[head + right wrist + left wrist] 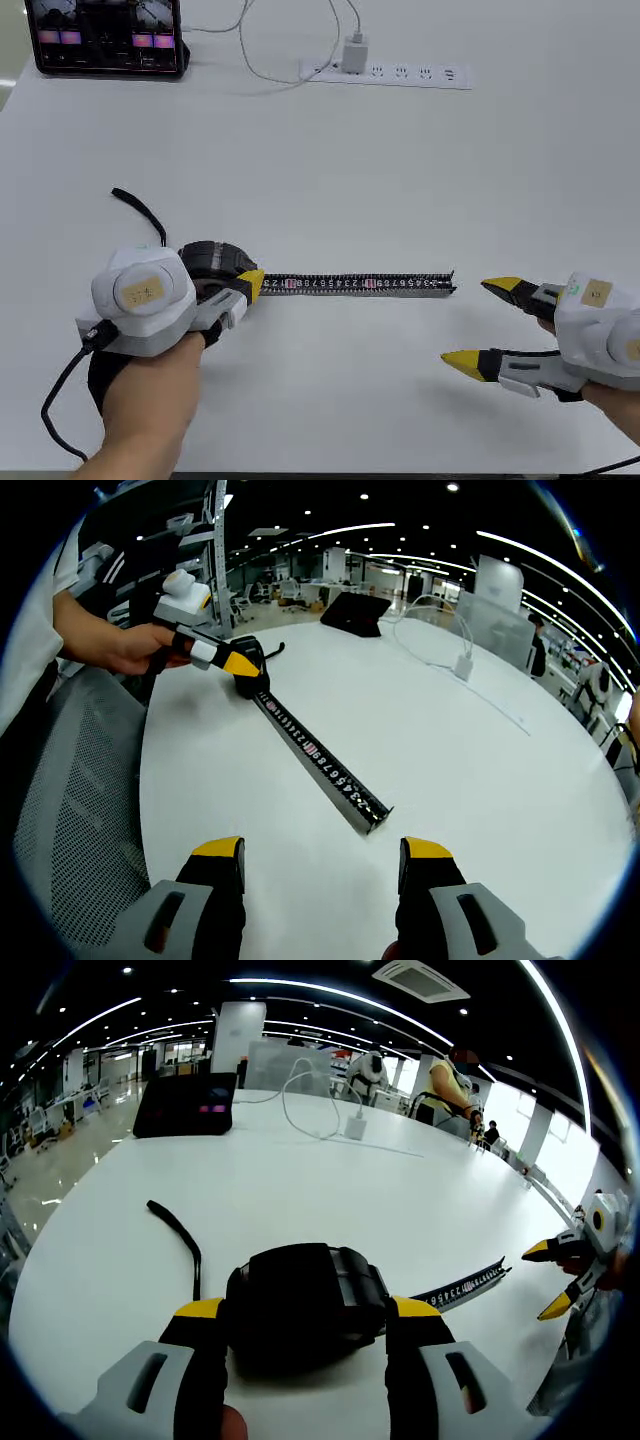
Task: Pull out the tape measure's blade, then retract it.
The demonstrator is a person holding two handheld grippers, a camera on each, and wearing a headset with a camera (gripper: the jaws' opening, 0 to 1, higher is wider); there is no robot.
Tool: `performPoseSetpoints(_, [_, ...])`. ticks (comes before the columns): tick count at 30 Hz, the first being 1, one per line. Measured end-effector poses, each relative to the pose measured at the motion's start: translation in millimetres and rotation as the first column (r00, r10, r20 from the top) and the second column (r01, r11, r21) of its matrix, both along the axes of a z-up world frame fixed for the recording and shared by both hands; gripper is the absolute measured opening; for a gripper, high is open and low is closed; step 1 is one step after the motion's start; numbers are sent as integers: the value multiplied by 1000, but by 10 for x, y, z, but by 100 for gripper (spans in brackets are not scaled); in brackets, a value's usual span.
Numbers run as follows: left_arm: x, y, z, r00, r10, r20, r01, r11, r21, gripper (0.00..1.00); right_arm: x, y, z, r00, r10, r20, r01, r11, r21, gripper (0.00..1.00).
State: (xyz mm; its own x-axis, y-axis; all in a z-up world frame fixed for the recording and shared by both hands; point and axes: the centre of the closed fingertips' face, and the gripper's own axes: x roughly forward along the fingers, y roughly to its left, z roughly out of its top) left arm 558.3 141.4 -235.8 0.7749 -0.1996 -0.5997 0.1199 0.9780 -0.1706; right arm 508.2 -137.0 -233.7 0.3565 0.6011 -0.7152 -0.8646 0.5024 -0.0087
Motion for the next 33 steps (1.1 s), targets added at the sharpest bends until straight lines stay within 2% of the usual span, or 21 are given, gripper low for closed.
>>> performPoseSetpoints(6, [-1,-1,1,1000,0,-2,0,1000,-1,60,77,-2,-13,998,66,-20,-66,997,-31,56])
performPoseSetpoints(9, [0,0,0,1000,-1,-2,1,1000,-2,60,133,-11,-33,993,115,-37,-117,991,-58,53])
performPoseSetpoints(13, [6,5,-4,1000,-1,-2,1,1000,-2,60,230,-7,-30,986,162,-25,-164,983,-81,48])
performPoseSetpoints(18, [11,11,-18,1000,-1,-3,1,1000,-4,60,301,17,-38,976,213,-33,-215,971,-103,41])
performPoseSetpoints(23, [15,16,-29,1000,-2,-3,2,1000,-5,60,333,13,-77,964,262,-46,-266,954,-136,36])
performPoseSetpoints(26, [17,16,-31,1000,-2,-4,2,1000,-6,60,358,-10,-124,951,303,-54,-308,935,-173,32])
performPoseSetpoints(28, [17,14,-32,1000,-2,-5,2,1000,-7,60,366,10,-133,947,316,-59,-321,931,-173,30])
performPoseSetpoints(30, [17,12,-31,1000,-2,-6,2,1000,-7,60,373,12,-150,938,341,-61,-346,918,-191,29])
performPoseSetpoints(33, [16,10,-29,1000,-2,-6,2,1000,-8,60,386,25,-172,932,357,-69,-363,910,-201,27])
